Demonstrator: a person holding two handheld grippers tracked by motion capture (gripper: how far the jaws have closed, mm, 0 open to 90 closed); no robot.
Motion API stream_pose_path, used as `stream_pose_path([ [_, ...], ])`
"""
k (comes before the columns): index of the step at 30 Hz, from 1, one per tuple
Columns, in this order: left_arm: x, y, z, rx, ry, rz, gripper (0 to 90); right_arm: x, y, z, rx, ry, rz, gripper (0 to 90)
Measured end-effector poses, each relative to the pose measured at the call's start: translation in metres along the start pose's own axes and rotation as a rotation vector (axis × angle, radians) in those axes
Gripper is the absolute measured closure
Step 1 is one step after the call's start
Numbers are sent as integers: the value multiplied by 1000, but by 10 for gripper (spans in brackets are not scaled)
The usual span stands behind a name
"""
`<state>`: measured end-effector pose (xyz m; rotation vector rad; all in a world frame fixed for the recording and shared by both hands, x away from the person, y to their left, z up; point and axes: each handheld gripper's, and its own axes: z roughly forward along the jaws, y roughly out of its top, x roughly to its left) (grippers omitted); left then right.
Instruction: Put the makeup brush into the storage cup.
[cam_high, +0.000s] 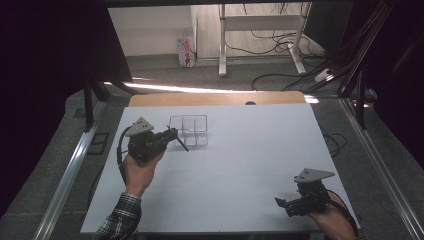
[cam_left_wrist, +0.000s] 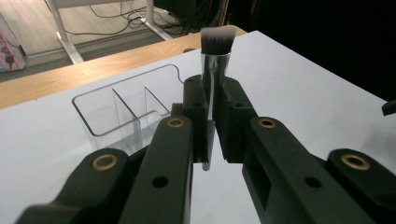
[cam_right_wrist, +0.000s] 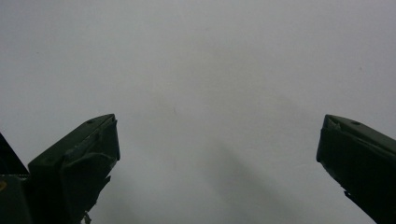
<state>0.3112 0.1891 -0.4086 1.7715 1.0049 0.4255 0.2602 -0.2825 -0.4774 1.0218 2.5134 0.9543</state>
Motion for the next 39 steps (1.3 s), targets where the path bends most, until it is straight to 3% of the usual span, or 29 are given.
stream_pose_path([
  [10, 5, 13, 5, -5, 20, 13, 833, -2, -2, -3, -8, 21, 20, 0],
  [18, 7, 26, 12, -1, 37, 28, 833, -2, -3, -2, 11, 19, 10, 0],
  [39, 25, 50, 26, -32, 78, 10, 833, -4, -3, 0, 23, 10, 5, 0],
])
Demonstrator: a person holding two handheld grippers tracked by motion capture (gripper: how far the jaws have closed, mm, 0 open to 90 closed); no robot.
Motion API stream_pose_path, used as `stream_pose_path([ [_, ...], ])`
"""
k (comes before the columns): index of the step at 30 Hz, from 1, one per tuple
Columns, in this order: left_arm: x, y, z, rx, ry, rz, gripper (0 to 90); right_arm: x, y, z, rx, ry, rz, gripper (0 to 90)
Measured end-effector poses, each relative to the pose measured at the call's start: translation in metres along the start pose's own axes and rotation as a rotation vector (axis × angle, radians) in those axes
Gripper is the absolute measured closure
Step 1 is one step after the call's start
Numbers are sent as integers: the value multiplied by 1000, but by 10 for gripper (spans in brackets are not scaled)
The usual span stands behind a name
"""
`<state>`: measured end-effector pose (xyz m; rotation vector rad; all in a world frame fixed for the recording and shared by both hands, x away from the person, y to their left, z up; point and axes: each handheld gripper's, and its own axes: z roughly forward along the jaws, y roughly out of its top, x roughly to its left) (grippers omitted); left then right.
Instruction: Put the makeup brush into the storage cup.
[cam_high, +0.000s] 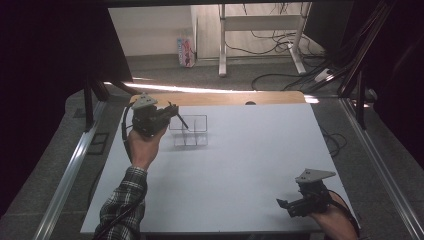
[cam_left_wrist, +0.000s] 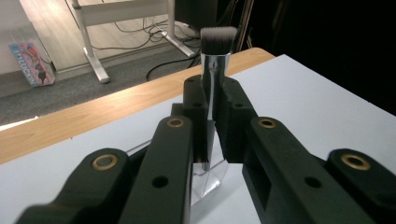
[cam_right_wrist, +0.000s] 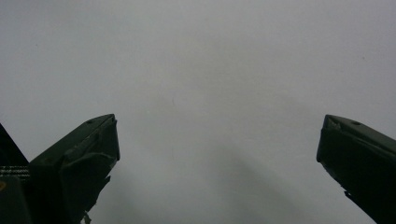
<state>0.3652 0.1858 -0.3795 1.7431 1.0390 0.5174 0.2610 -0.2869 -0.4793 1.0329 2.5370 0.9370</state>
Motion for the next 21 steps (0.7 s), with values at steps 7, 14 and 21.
stream_pose_path([
  [7, 1, 6, 11, 8, 14, 8, 832, 0, 0, 0, 1, -1, 8, 0],
  [14, 4, 9, 23, 21, 24, 16, 833, 0, -1, 0, 5, 2, 7, 0],
  [21, 8, 6, 31, 31, 30, 5, 832, -2, -2, 0, 3, 11, 13, 0],
])
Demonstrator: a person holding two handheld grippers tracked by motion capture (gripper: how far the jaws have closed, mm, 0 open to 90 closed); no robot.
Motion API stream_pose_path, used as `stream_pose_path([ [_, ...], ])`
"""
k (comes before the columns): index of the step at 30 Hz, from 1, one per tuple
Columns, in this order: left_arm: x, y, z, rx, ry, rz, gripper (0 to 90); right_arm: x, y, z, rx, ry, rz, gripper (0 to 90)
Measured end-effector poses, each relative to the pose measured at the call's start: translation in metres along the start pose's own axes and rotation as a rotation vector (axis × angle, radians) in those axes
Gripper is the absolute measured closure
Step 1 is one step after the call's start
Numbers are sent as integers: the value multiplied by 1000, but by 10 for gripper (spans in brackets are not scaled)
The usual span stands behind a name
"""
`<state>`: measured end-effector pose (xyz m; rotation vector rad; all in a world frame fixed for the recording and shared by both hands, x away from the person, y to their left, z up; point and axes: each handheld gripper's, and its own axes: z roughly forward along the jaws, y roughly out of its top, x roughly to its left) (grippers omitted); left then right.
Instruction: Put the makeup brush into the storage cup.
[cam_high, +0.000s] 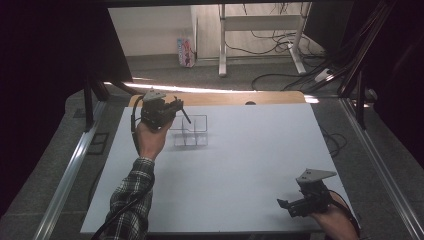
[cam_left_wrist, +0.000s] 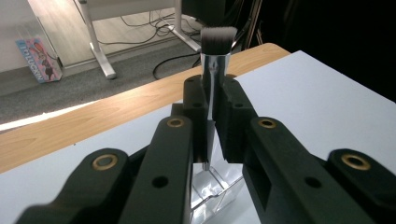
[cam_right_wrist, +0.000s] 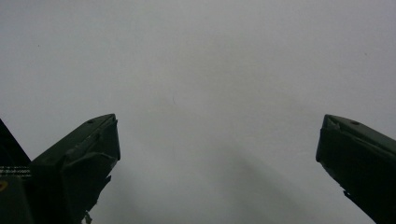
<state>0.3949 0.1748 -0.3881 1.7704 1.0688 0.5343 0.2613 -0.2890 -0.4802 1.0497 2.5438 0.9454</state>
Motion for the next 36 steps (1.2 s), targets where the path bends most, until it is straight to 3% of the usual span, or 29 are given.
stream_pose_path([
  [17, 0, -11, 15, 45, 28, 18, 832, 0, 0, 1, 1, 3, -7, 0],
  [36, 3, -30, 31, 73, 21, -8, 832, 1, 0, 1, 3, 7, -10, 0],
])
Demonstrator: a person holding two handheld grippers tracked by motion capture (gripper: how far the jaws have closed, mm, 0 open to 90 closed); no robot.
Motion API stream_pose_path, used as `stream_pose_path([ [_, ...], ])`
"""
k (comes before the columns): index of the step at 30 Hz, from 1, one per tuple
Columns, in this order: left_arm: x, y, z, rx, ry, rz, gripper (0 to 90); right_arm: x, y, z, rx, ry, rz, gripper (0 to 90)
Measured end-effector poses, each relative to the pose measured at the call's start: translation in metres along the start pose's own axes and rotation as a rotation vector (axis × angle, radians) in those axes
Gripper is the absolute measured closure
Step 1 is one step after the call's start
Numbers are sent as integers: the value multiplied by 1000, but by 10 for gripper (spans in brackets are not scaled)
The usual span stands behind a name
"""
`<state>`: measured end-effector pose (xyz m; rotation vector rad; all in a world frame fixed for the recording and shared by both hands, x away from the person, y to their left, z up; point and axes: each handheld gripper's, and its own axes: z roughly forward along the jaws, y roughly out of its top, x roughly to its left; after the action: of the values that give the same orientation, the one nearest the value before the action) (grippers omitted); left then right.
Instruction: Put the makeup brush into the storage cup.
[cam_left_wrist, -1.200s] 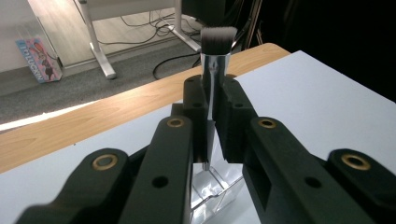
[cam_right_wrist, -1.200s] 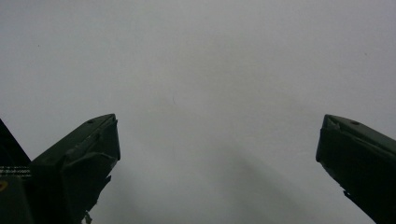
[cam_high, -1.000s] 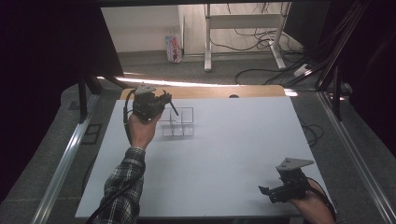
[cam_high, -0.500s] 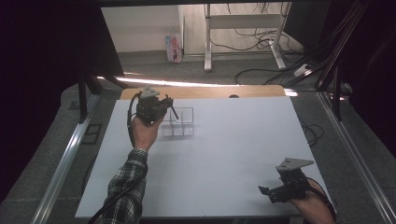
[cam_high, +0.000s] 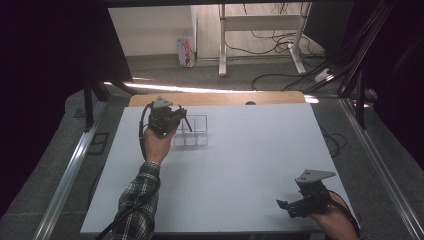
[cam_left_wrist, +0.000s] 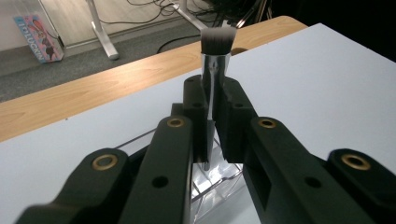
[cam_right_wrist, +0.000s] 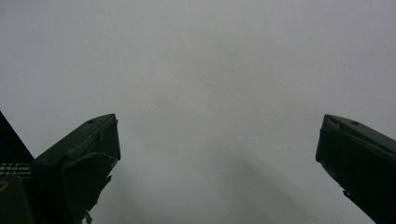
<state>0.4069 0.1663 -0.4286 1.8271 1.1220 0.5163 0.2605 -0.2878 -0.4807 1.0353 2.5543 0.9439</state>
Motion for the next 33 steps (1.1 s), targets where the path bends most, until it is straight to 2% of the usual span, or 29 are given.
stream_pose_path([
  [23, -2, -16, 17, 40, -8, -19, 832, 1, 0, 1, 6, 3, -4, 1],
  [33, -3, -23, 23, 71, -4, -13, 829, 1, 0, 1, 9, 4, -9, 1],
])
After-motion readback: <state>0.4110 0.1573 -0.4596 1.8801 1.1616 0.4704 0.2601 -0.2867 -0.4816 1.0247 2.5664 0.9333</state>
